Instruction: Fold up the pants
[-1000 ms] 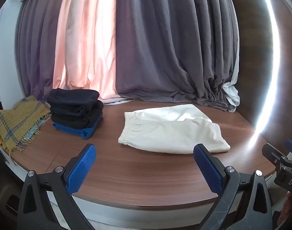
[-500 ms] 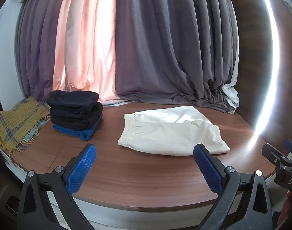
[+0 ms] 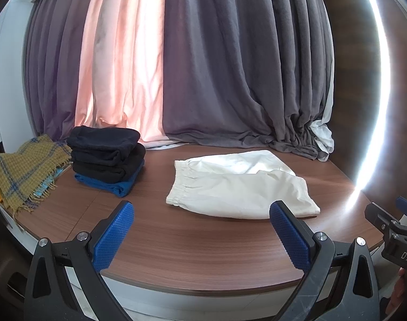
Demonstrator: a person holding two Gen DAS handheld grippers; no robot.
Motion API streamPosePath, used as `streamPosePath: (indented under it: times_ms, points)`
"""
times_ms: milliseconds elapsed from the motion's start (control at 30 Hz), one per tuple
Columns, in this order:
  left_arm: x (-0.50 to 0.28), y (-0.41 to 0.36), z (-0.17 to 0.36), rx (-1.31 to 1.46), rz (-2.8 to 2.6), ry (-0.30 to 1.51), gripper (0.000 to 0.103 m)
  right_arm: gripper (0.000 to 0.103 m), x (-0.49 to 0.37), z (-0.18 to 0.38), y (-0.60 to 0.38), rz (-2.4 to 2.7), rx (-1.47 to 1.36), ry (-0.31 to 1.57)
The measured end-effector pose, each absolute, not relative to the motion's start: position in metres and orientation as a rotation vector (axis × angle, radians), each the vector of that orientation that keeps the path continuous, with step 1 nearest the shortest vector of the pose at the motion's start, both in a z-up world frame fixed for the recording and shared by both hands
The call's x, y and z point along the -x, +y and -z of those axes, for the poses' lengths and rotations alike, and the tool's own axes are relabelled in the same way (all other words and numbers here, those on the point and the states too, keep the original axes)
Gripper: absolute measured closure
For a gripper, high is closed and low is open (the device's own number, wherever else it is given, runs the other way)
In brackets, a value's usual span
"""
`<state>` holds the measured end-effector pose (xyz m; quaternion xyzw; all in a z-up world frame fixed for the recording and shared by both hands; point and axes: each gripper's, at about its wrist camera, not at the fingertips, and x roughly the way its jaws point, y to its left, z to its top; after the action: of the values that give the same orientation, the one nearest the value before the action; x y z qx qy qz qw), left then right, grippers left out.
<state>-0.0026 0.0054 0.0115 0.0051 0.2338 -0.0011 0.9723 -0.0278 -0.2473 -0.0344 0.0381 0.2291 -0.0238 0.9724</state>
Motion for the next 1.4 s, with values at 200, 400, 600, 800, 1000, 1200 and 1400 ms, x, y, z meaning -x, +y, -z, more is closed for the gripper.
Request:
streamPosePath:
  times_ms: [200,400,600,800,1000,1200,1400]
  points:
    - [0.003,0.008,-0.012,0.001,-0.006,0.466,0.000,0.001,0.028,0.034,-0.247,0.047,-0.077,0.460]
    - [0.004,0.009,-0.012,0.001,-0.006,0.461,0.000,0.001,0.029,0.032,-0.246,0.044,-0.073,0.457]
    - [0.008,0.013,-0.010,0.001,-0.009,0.451,0.000,0.001,0.030,0.029,-0.244,0.043,-0.067,0.452]
    - [0.008,0.014,-0.010,0.002,-0.013,0.451,0.000,0.001,0.031,0.030,-0.243,0.040,-0.063,0.448]
    - [0.007,0.015,-0.010,0.005,-0.015,0.450,0.000,0.001,0.031,0.030,-0.242,0.041,-0.062,0.446]
    - [0.005,0.017,-0.010,0.001,-0.013,0.450,0.000,0.001,0.031,0.031,-0.242,0.041,-0.061,0.445]
    - [0.005,0.018,-0.009,0.008,-0.011,0.453,0.000,0.001,0.030,0.031,-0.242,0.040,-0.060,0.446]
